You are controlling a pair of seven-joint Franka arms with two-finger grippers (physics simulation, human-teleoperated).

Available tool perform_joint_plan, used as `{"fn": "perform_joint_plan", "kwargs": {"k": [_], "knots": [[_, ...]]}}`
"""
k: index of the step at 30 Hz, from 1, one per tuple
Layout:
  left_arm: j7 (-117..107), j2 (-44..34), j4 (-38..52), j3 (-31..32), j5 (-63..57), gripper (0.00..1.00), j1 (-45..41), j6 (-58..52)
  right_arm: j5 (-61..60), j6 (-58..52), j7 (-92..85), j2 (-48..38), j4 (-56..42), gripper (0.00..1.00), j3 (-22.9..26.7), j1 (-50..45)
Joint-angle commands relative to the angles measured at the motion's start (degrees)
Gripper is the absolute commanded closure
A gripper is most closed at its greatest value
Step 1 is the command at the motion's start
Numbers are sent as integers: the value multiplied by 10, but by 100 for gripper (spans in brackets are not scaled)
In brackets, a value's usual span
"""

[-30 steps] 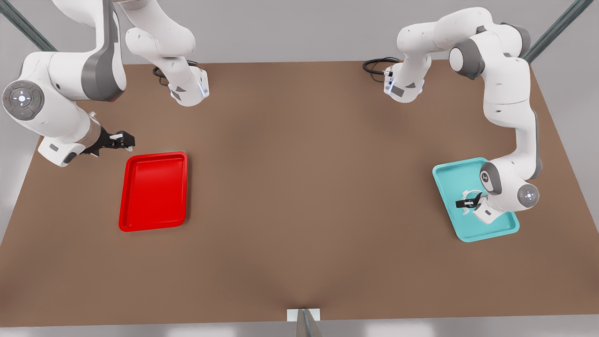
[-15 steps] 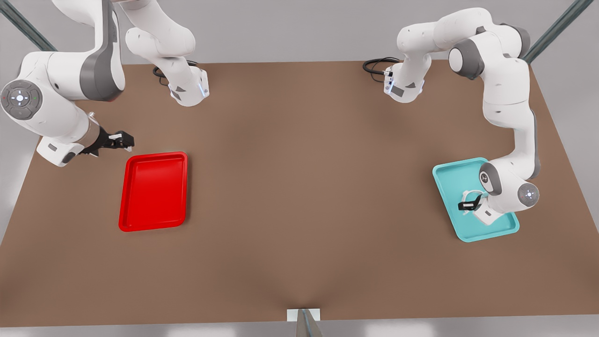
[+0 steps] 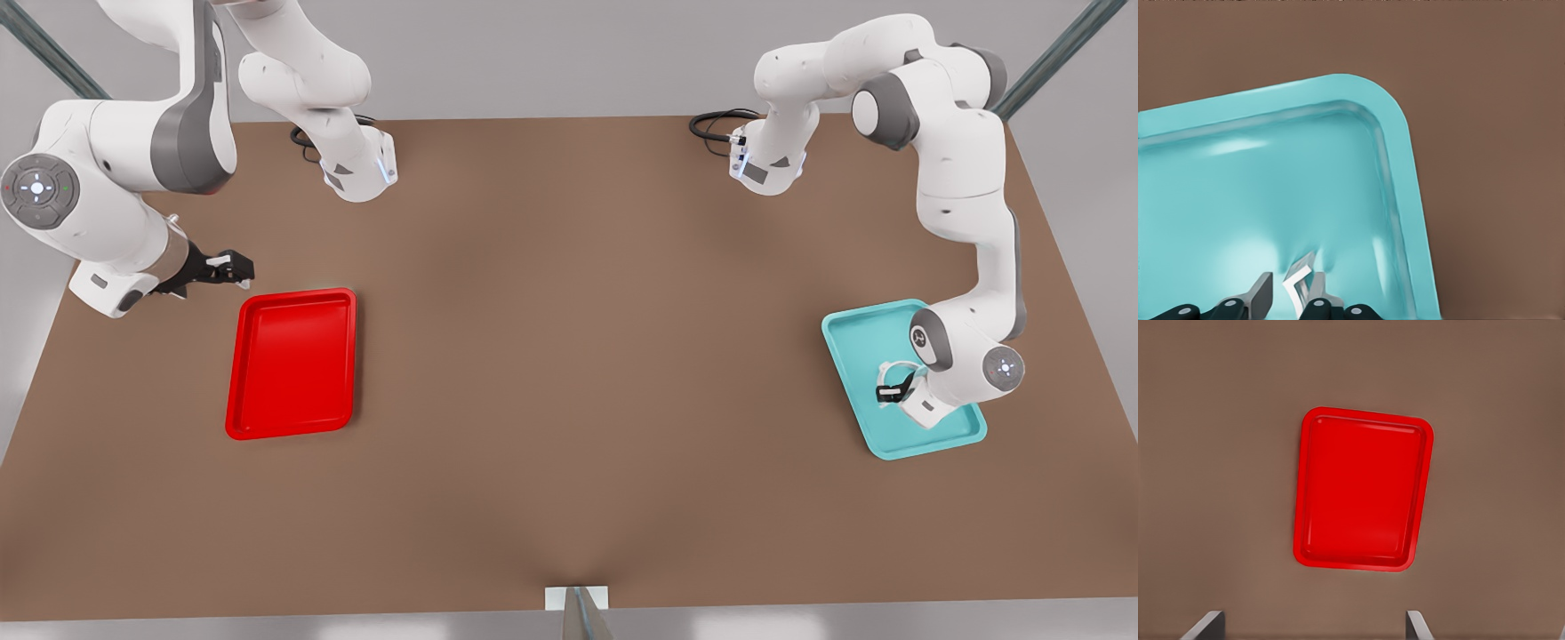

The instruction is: Take the drainage pipe clamp from the left arm, pass it to the right arm, and place it in the plate on the right side

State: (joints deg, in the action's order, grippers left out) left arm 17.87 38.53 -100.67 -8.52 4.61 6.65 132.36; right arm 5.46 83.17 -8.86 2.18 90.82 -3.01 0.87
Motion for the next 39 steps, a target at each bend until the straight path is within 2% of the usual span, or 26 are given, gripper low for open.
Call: {"fn": "perform_joint_plan", "kwargs": {"k": [1,4,18,20,24,39], "knots": [[-1,-1,0,0,0,56,-1,-9,0,0,-7,-1,-1,0,1,0],[-13,0,0,0,1,64,-1,-8,-2,1,-6,-2,1,0,-1,0],[-16,7,2,0,0,65,-2,-4,6,-5,-7,11,-23,0,3,0],[-17,7,2,0,0,66,-2,-4,6,-5,-5,7,-24,0,0,0],[-28,8,2,0,1,75,-2,-5,6,-5,-5,8,-23,0,0,0],[-37,8,3,0,-2,79,-6,-9,6,-3,-5,10,-23,0,2,0]]}}
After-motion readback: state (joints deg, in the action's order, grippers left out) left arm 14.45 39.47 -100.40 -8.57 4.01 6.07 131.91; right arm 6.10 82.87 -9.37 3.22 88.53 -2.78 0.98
